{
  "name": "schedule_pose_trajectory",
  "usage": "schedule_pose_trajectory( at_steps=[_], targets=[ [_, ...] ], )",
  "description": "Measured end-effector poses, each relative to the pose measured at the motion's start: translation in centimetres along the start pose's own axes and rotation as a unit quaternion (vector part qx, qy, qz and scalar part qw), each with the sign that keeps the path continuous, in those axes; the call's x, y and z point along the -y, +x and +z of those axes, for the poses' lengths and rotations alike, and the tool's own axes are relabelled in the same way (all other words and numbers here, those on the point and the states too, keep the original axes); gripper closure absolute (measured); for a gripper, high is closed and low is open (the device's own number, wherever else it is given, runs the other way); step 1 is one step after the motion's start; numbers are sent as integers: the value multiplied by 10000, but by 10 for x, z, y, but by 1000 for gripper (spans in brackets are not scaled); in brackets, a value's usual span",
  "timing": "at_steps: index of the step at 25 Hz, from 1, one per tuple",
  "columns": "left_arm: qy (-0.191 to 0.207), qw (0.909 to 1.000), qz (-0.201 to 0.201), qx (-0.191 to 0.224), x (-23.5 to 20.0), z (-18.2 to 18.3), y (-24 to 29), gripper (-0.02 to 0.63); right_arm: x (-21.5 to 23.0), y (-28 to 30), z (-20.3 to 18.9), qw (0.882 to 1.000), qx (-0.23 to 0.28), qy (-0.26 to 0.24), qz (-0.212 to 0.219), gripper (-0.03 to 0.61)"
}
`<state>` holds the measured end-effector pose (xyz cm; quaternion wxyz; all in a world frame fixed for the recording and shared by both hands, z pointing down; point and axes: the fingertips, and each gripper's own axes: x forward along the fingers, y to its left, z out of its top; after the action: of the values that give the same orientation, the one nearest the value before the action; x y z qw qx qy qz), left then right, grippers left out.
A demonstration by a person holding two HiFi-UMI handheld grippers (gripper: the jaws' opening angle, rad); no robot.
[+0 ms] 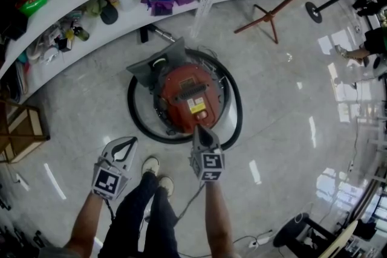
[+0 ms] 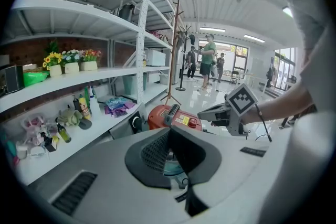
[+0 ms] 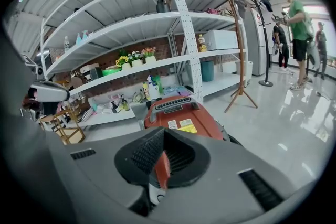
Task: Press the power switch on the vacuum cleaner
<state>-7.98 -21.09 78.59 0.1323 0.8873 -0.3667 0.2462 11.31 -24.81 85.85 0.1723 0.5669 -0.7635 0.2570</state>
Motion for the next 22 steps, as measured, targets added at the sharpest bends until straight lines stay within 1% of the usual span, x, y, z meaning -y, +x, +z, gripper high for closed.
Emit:
schedule_pose_trajectory(
  at_steps=[4, 9, 15, 22],
  targets=[
    [43, 10000, -7, 18, 1, 2, 1, 606, 6, 8, -10, 9999, -107, -35, -33, 566],
    [69, 10000, -10, -7, 0, 1, 4, 606, 10, 14, -9, 9999, -55, 119, -46, 566],
    [85, 10000, -17, -33, 0, -2, 6, 606, 20, 22, -16, 9998, -21, 157, -86, 566],
    [13, 10000, 45, -8, -5, -8, 7, 606, 23, 32, -17, 9997, 42, 215, -97, 566]
  ],
)
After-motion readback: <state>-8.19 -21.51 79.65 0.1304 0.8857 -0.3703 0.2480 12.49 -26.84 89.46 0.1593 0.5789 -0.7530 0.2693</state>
